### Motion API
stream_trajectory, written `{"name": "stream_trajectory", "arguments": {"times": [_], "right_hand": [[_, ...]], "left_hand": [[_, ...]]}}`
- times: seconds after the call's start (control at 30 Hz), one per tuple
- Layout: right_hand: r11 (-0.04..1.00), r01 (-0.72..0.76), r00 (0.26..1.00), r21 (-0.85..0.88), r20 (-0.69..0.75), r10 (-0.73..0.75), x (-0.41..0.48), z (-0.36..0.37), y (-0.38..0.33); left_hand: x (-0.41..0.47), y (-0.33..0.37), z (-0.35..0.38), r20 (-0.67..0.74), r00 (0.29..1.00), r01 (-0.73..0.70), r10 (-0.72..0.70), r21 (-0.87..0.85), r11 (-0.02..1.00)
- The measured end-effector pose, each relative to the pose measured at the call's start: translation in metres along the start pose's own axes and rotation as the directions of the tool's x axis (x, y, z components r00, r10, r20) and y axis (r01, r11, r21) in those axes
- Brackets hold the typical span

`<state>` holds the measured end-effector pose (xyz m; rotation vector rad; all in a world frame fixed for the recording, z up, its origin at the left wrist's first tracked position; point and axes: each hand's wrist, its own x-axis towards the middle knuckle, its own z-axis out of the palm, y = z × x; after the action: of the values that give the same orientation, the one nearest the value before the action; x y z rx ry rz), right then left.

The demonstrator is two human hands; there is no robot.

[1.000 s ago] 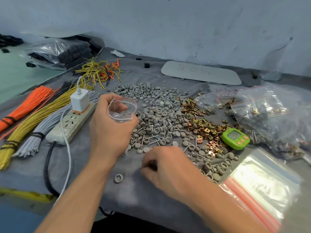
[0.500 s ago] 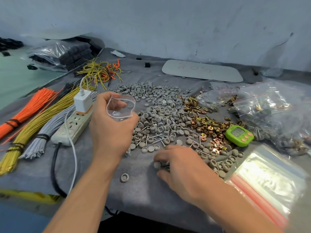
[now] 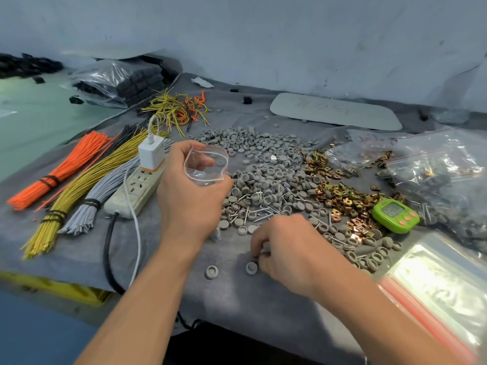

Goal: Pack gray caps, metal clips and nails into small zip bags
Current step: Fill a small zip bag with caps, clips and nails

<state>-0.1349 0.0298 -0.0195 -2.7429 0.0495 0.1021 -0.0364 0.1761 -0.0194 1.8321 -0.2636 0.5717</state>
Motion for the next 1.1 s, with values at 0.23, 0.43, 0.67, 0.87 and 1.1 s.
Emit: {"name": "stream_trajectory", "arguments": {"times": [0.23, 0.43, 0.67, 0.87, 1.1], "right_hand": [[0.971, -0.044, 0.921, 0.235, -0.367, 0.13, 0.007, -0.005, 0.0], [0.999, 0.035, 0.998, -0.016, 0.044, -0.034, -0.012, 0.003, -0.013], [0.966, -0.006, 0.945, 0.259, -0.313, 0.089, 0.0, 0.002, -0.005], [0.963, 0.244, 0.967, 0.113, -0.1, -0.233, 0.0, 0.035, -0.038], [0.93, -0.001, 0.952, 0.367, -0.284, 0.113, 0.007, 0.031, -0.021]], "left_hand": [[0.002, -0.001, -0.003, -0.024, 1.0, -0.003, 0.003, 0.003, 1.0], [0.004, -0.003, -0.007, -0.022, 1.0, 0.011, -0.011, -0.008, 1.0], [0.002, 0.0, -0.008, -0.042, 0.999, 0.0, 0.0, 0.005, 1.0], [0.003, 0.001, -0.009, -0.056, 0.998, -0.002, 0.001, -0.013, 1.0], [0.002, 0.0, -0.013, -0.049, 0.999, -0.013, 0.013, -0.007, 1.0]]}}
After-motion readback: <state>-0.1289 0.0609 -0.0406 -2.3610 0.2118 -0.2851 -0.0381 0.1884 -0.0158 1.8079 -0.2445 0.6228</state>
